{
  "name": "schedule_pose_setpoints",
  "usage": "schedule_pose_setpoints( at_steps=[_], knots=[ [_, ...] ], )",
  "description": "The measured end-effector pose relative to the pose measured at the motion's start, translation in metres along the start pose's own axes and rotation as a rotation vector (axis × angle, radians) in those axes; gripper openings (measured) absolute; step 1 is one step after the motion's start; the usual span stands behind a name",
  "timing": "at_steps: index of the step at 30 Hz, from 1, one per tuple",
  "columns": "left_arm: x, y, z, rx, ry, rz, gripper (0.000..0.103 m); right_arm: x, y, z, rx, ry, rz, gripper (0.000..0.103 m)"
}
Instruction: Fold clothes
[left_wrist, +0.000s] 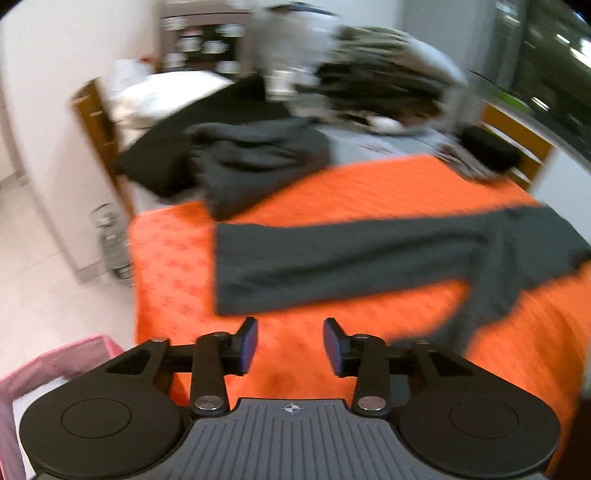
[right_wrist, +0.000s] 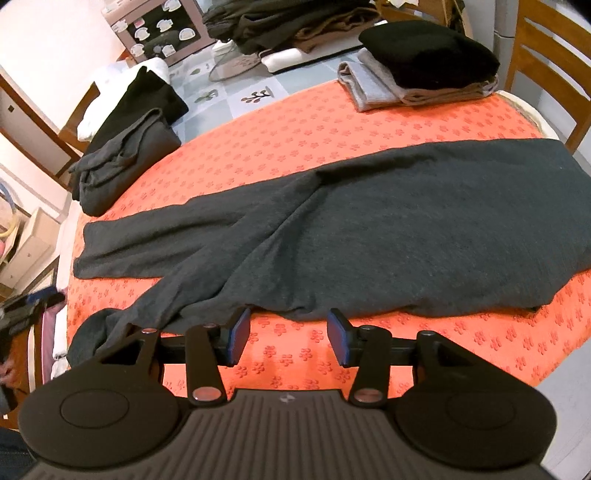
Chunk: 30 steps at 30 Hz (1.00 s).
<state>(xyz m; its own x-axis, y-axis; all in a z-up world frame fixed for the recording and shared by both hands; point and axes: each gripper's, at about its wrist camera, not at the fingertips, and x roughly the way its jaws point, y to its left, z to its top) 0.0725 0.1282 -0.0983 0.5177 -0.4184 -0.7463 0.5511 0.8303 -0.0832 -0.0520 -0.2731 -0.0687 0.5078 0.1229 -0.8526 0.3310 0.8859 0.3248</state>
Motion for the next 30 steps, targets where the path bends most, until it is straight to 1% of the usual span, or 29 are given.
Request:
schedule_pose_setpoints(
  at_steps=[2, 4, 5, 7, 12, 13, 14, 21, 25, 30],
  knots=[
    [-0.01, -0.01, -0.006, 0.064, 0.023, -0.055, 0.049, 0.0, 0.001, -0.001, -0.011, 0.004, 0.004, 0.053],
    [-0.019, -0.019, -0.013, 0.125, 0.036, -0.09, 0.051, 0.001, 0.003, -0.001, -0.022, 0.006, 0.008, 0.053],
    [-0.023, -0.023, -0.016, 0.149, 0.04, -0.096, 0.052, 0.001, 0.003, -0.001, -0.026, 0.007, 0.01, 0.053],
    [-0.028, -0.03, -0.021, 0.208, 0.054, -0.116, 0.057, 0.001, 0.004, -0.003, -0.03, 0.01, 0.016, 0.054],
    [-0.035, -0.051, -0.031, 0.424, 0.078, -0.144, 0.061, 0.002, 0.007, -0.008, -0.038, 0.017, 0.028, 0.054],
    [-0.035, -0.055, -0.034, 0.465, 0.078, -0.148, 0.064, 0.002, 0.008, -0.009, -0.038, 0.018, 0.03, 0.054],
    [-0.033, -0.059, -0.036, 0.512, 0.076, -0.148, 0.064, 0.002, 0.008, -0.011, -0.038, 0.019, 0.032, 0.054],
    [-0.015, -0.084, -0.049, 0.812, 0.07, -0.092, 0.064, -0.003, 0.006, -0.019, -0.024, 0.011, 0.031, 0.056],
    [-0.008, -0.093, -0.055, 0.957, 0.068, -0.113, 0.064, -0.005, 0.003, -0.024, -0.008, 0.006, 0.028, 0.057],
    [-0.004, -0.108, -0.063, 1.138, 0.043, -0.146, 0.064, -0.005, 0.001, -0.027, 0.0, 0.006, 0.028, 0.057]
  ],
)
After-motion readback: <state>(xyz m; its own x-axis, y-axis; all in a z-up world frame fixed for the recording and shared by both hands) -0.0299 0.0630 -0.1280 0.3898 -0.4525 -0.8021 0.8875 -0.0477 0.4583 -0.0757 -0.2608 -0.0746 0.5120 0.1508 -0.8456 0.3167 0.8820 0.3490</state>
